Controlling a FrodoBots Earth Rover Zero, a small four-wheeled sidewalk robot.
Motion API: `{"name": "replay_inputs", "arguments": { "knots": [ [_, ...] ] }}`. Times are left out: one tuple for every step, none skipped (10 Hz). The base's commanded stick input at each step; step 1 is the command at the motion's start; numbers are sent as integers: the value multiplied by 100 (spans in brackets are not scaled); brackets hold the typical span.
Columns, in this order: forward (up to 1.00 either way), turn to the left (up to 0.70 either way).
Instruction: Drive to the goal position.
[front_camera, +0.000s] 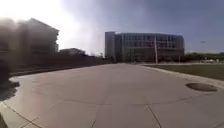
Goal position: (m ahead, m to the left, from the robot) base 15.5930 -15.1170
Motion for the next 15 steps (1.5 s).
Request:
{"name": "replay_inputs", "arguments": {
  "knots": [
    [100,-40],
    [100,-40],
    [100,-40],
    [100,-40],
    [100,-7],
    [100,0],
    [100,0],
    [100,0],
    [100,0],
    [100,0],
    [100,0],
    [100,0],
    [100,0],
    [100,0],
    [100,0]
  ]
}}
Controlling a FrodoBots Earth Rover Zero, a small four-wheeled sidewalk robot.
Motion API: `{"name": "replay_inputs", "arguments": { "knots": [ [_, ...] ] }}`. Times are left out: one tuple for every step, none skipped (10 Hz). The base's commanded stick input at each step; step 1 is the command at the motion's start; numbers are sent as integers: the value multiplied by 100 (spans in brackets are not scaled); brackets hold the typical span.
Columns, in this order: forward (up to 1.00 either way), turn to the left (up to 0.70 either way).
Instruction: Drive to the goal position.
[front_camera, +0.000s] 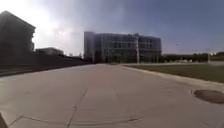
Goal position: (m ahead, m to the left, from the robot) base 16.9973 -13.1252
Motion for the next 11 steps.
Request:
{"name": "replay_inputs", "arguments": {
  "knots": [
    [100,0],
    [100,0],
    [100,0],
    [100,0],
    [100,0],
    [100,0],
    [100,0],
    [100,0],
    [100,0],
    [100,0],
    [100,0]
  ]
}}
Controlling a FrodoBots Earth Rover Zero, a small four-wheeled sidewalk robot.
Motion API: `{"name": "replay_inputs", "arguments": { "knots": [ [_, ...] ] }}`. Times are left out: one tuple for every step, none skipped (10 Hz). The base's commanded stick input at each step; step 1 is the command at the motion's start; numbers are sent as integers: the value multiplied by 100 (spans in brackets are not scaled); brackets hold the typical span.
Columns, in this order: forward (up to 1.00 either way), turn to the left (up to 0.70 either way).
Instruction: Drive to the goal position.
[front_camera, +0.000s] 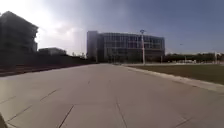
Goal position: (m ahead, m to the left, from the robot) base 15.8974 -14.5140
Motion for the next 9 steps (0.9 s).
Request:
{"name": "replay_inputs", "arguments": {
  "knots": [
    [100,0],
    [100,0],
    [100,0],
    [100,0],
    [100,0],
    [100,0],
    [100,0],
    [100,0],
    [100,0]
  ]
}}
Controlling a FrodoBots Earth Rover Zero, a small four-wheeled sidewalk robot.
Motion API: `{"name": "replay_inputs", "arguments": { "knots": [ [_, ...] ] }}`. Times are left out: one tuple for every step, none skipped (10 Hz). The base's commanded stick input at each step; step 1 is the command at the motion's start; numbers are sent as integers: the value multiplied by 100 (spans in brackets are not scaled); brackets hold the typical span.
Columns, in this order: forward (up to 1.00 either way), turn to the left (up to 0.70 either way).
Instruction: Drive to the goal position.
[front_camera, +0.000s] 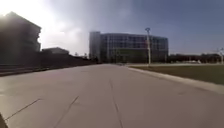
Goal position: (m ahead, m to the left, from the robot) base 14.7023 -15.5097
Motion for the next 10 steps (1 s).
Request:
{"name": "replay_inputs", "arguments": {
  "knots": [
    [100,0],
    [100,0],
    [100,0],
    [100,0],
    [100,0],
    [100,0],
    [100,0],
    [100,0],
    [100,0],
    [100,0]
  ]
}}
